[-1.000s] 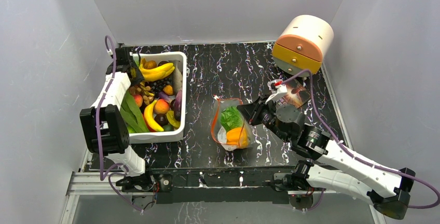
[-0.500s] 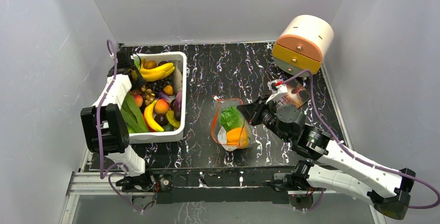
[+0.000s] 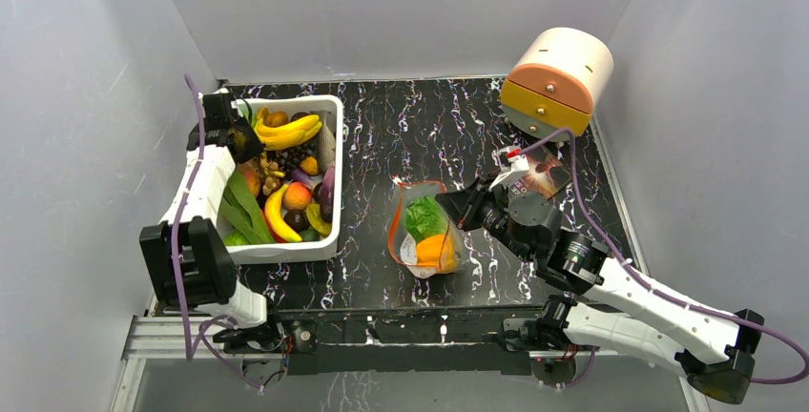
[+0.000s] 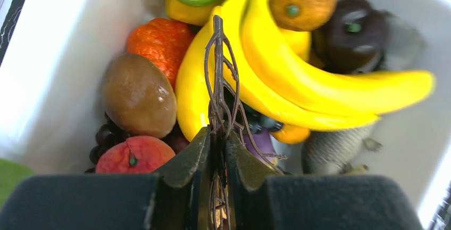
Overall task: Place the food in the zip-top bag and seal the zipper
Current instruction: Pick up the fake fruit from the bin.
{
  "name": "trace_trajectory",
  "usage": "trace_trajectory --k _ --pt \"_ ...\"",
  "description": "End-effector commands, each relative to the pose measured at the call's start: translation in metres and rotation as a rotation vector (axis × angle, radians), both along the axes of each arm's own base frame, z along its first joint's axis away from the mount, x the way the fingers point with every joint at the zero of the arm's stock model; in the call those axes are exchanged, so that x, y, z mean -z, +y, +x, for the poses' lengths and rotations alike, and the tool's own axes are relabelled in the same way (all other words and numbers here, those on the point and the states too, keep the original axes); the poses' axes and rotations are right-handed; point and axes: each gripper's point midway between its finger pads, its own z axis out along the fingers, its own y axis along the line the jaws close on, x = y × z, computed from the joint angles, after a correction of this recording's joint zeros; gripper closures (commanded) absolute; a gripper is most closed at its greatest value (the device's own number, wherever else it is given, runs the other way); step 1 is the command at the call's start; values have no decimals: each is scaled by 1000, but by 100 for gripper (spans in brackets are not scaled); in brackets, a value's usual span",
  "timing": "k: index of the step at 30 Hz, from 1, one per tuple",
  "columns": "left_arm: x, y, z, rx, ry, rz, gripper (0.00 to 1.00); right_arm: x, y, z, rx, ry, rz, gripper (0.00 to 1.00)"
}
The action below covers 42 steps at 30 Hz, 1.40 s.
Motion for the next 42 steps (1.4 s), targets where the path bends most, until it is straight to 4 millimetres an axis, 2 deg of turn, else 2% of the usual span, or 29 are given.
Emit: trace_trajectory --k 1,6,7,13,21,23,26,32,36,42 --pt "-44 -17 -10 78 -92 -43 100 -34 -2 4 25 -57 91 100" --pt "-62 -36 -21 160 -119 -103 100 -36 -7 9 64 -58 72 100" --pt "-72 -43 -24 190 -150 -125 100 -38 -7 10 70 -61 73 100" --pt "-85 -83 -45 335 -186 -246 100 -41 -6 17 95 -63 60 100" --pt "-99 -148 -82 581 -167 -373 100 -44 3 32 130 -84 30 100" --pt "-105 -170 -95 668 -164 -404 100 -46 6 35 135 -96 18 100" --pt "-112 -191 -115 762 -155 -452 100 -49 11 41 140 -112 6 100" --pt "-123 -212 -147 882 -161 -546 100 -52 19 48 136 -149 -7 100" --pt "-135 -234 -173 981 -138 -680 100 -56 24 54 132 -192 -31 100" --pt "-141 -252 -200 1048 -90 -772 100 -61 27 65 162 -241 -68 100"
